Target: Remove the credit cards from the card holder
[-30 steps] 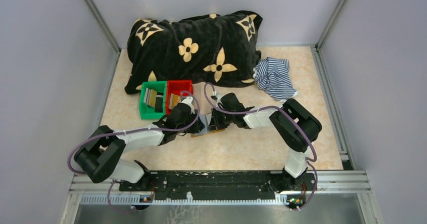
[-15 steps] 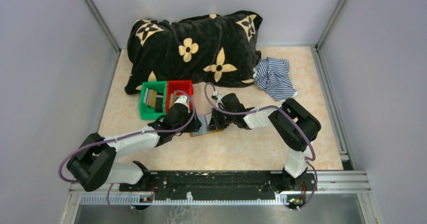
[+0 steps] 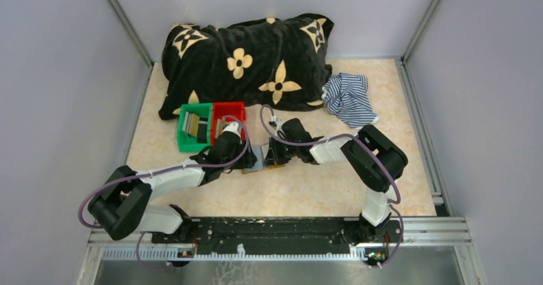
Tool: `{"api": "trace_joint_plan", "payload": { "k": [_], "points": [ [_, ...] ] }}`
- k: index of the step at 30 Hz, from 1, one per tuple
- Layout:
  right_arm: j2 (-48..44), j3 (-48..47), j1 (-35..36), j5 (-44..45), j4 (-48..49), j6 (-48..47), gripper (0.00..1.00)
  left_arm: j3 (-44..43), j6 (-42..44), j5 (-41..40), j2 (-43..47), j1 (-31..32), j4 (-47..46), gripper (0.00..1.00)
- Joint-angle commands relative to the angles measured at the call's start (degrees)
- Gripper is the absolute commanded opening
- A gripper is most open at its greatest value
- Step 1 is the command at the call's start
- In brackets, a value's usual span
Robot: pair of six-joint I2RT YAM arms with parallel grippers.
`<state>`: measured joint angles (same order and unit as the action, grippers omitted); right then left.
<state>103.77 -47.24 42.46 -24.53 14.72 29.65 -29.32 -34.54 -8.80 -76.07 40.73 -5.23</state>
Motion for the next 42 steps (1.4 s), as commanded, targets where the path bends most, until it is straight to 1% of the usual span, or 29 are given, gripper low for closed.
{"api": "trace_joint_plan", "payload": {
  "k": [1,12,23,31,39,42],
  "points": [
    [1.5,1.1,-0.4,1.3,-0.6,-0.3,0.00,-0.1,-0.1,2.4,-1.1,-0.2,-2.9,0.60],
    [2.6,1.1,-0.4,1.0,0.0,-0.2,0.00,-0.6,-0.3,3.7,-0.4,-0.2,-3.1,0.60],
    [2.9,1.2,-0.4,0.6,0.7,0.1,0.00,-1.3,0.0,3.3,2.6,-0.2,-0.5,0.59],
    [3.1,0.9,-0.5,0.5,0.4,0.1,0.00,-1.7,0.3,3.8,1.9,-0.2,-0.6,0.60],
    [3.8,0.8,-0.8,-0.1,1.1,0.5,0.00,-2.7,0.7,-2.9,2.9,-0.2,6.9,0.62],
    [4.1,0.7,-0.8,-0.5,1.4,0.8,0.00,-2.4,0.6,-2.9,3.4,-0.2,6.7,0.62]
  ]
}}
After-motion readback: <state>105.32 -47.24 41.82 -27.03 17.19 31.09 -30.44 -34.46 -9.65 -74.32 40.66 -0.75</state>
